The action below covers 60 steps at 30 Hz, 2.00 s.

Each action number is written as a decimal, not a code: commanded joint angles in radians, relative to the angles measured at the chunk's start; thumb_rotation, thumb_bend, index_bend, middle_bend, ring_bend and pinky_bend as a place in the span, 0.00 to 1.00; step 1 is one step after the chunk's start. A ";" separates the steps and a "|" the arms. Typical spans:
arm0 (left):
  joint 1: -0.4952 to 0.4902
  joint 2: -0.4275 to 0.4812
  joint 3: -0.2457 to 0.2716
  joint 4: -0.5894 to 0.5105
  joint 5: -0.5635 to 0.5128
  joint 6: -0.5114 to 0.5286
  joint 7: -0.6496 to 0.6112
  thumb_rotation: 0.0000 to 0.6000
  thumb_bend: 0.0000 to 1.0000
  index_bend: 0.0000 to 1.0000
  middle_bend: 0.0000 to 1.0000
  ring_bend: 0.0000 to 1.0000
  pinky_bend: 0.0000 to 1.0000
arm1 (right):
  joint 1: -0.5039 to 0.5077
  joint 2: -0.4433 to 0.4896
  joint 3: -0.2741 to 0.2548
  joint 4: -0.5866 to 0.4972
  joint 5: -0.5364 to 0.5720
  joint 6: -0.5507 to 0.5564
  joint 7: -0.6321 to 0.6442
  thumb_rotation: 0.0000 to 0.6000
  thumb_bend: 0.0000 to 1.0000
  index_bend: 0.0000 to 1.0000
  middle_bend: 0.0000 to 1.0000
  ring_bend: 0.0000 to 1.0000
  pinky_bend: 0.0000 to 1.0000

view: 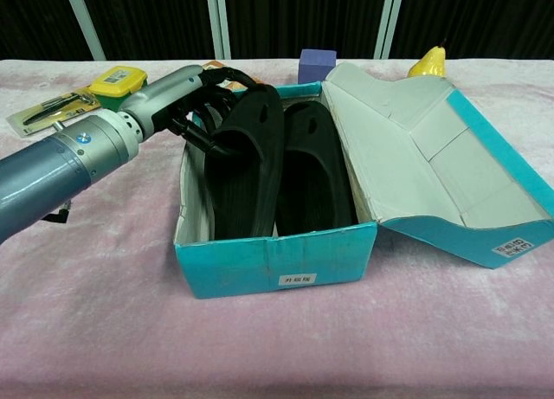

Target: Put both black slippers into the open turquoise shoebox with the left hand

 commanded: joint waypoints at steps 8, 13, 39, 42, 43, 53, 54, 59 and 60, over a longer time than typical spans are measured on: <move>-0.036 0.183 -0.045 -0.292 -0.240 -0.197 0.307 0.97 0.00 0.01 0.20 0.16 0.25 | -0.004 -0.002 -0.001 0.004 0.000 0.004 0.006 1.00 0.13 0.11 0.10 0.00 0.10; -0.038 0.222 -0.049 -0.348 -0.295 -0.201 0.373 0.81 0.00 0.00 0.12 0.05 0.15 | -0.004 -0.003 -0.001 0.006 -0.003 0.006 0.009 1.00 0.13 0.11 0.10 0.00 0.10; -0.056 0.362 -0.040 -0.520 -0.349 -0.188 0.482 0.00 0.00 0.07 0.16 0.01 0.02 | -0.004 -0.003 -0.001 0.006 -0.003 0.006 0.008 1.00 0.13 0.11 0.10 0.00 0.10; -0.024 0.311 -0.061 -0.508 -0.266 -0.073 0.414 0.00 0.00 0.18 0.26 0.07 0.05 | -0.005 -0.002 -0.002 0.009 -0.003 0.006 0.011 1.00 0.13 0.11 0.10 0.00 0.10; -0.019 0.300 -0.059 -0.496 -0.228 -0.037 0.413 0.00 0.00 0.20 0.28 0.08 0.05 | -0.005 -0.002 -0.002 0.010 -0.004 0.007 0.012 1.00 0.13 0.11 0.10 0.00 0.10; -0.039 0.294 -0.021 -0.530 -0.220 -0.027 0.576 0.00 0.00 0.26 0.31 0.08 0.05 | -0.006 -0.009 -0.001 0.020 -0.003 0.006 0.022 1.00 0.13 0.11 0.10 0.00 0.10; -0.040 0.292 -0.019 -0.533 -0.227 -0.028 0.585 0.00 0.00 0.26 0.31 0.08 0.05 | -0.006 -0.009 -0.001 0.021 -0.002 0.005 0.024 1.00 0.13 0.11 0.10 0.00 0.10; -0.051 0.274 -0.002 -0.520 -0.296 -0.060 0.647 0.00 0.00 0.24 0.30 0.08 0.05 | -0.006 -0.011 -0.002 0.029 -0.003 0.005 0.031 1.00 0.13 0.11 0.10 0.00 0.10; -0.054 0.267 0.000 -0.513 -0.313 -0.067 0.659 0.00 0.00 0.24 0.30 0.08 0.05 | -0.007 -0.012 -0.002 0.030 -0.003 0.005 0.032 1.00 0.13 0.11 0.10 0.00 0.10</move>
